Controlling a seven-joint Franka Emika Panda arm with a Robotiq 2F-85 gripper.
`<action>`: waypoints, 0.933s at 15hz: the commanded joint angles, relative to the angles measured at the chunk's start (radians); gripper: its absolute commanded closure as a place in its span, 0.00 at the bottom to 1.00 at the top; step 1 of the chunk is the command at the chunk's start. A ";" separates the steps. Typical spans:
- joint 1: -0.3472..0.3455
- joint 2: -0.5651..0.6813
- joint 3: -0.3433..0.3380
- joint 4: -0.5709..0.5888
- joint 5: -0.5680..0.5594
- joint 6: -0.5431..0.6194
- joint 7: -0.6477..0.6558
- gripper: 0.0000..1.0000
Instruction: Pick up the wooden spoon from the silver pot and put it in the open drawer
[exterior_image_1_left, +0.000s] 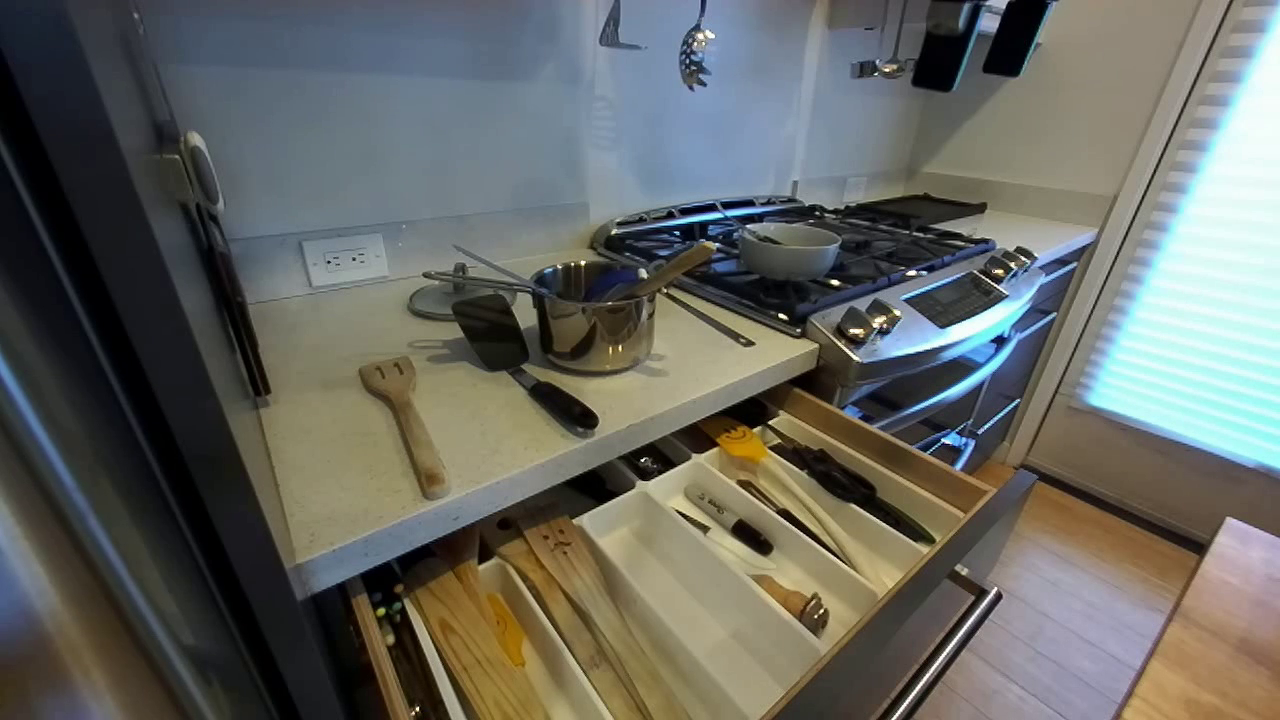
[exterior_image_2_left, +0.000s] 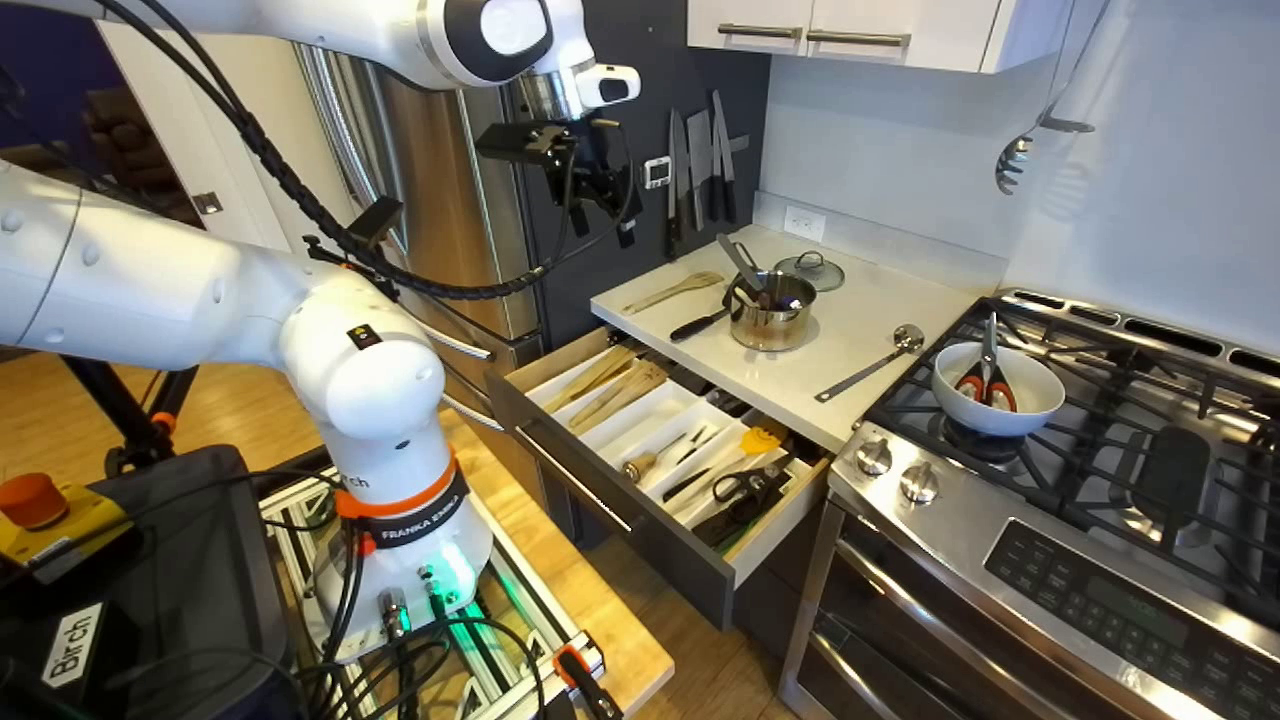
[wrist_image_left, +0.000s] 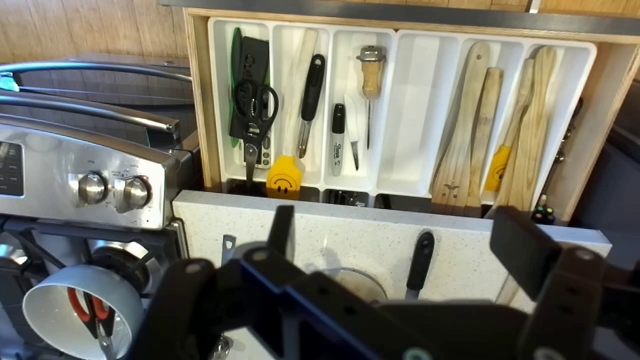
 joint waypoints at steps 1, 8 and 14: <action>-0.021 0.048 -0.011 0.004 -0.015 0.042 0.042 0.00; -0.092 0.453 -0.061 0.176 -0.028 0.214 0.044 0.00; -0.073 0.601 -0.089 0.307 0.001 0.200 0.022 0.00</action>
